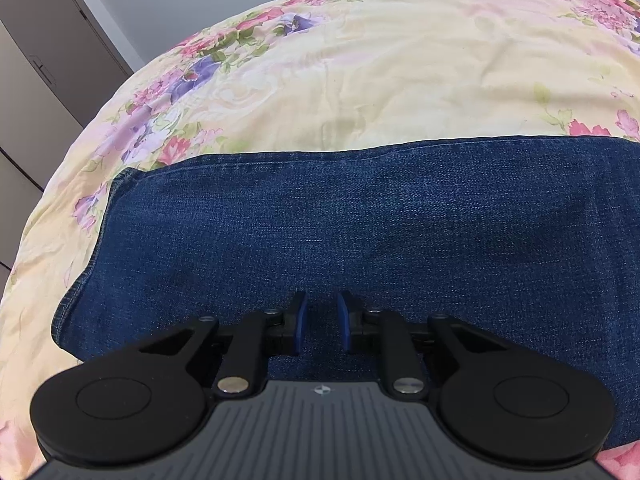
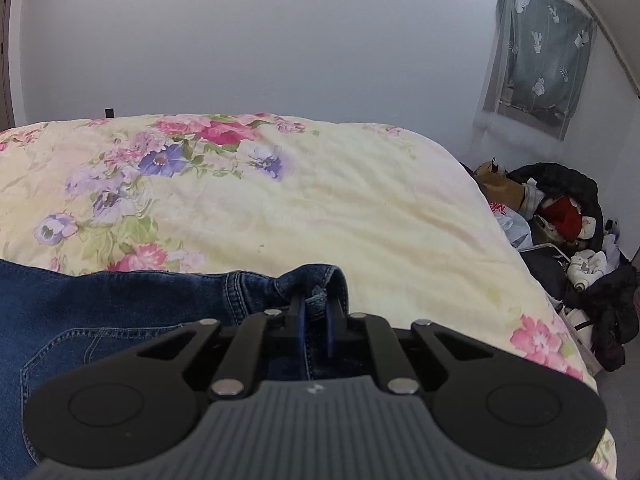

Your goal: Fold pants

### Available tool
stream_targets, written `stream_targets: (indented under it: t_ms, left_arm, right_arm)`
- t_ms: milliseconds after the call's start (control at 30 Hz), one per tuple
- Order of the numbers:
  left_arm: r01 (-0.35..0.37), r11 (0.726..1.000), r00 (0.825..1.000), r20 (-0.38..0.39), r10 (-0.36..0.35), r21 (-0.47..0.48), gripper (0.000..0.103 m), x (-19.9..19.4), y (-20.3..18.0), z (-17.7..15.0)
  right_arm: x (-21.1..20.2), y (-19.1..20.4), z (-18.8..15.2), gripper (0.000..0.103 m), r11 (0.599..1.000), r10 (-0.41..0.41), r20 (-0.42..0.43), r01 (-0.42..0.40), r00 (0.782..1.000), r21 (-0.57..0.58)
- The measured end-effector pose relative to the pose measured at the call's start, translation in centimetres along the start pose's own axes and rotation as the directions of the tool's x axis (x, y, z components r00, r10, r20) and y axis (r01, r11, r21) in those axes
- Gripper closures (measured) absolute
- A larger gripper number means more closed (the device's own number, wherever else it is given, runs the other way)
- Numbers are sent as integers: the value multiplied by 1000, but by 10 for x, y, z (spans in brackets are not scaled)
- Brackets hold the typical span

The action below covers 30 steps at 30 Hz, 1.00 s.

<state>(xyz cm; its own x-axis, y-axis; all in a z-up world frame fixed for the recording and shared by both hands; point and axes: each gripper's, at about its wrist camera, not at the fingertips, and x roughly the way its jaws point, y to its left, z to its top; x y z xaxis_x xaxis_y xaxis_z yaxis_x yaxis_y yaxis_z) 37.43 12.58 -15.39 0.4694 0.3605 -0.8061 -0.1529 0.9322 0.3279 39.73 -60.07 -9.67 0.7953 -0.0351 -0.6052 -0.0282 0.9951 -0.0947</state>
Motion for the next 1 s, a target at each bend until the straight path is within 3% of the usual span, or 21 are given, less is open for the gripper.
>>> stream_targets:
  t_ms: [167,233,267,400,533,667,733,867,1000]
  left_arm:
    - [-3,1000,1000,-6,3,2,81,1,-1,1]
    - [-3,1000,1000,-9,3,4,81,2,-1,2]
    - [-3,1000,1000,-10,3,5,81,2,-1,2]
    - [-7,1000,1000,26,7,15,82,-5,-1,-1]
    - [37,998,996,81,-33,-48,81,-23,7,-8]
    - [82,995,992,102,-77,-54,81,-40,1,-13]
    - [115,992,987,117,-109,-51,81,-49,-7,-14]
    - [147,989,983,121,-142,-34,81,-60,-26,-17]
    - [157,987,984,93,-152,-38,81,-60,-41,-20]
  right_arm:
    - [45,4,-1,98,999,-37,-153,40,988,12]
    - [46,-4,-4,82,996,-55,-156,65,986,60]
    - [41,-11,-5,68,992,-64,-157,80,986,101]
    - [0,-41,-8,62,963,-84,-161,122,983,240]
    - [-57,-72,-39,51,886,-48,-174,122,984,448]
    - [-96,-90,-96,47,724,41,-177,92,983,683]
    - [-99,-93,-128,46,601,113,-157,58,981,797]
    - [-79,-96,-174,46,340,220,-12,-66,975,938]
    - [-52,-92,-195,48,181,208,112,-150,972,972]
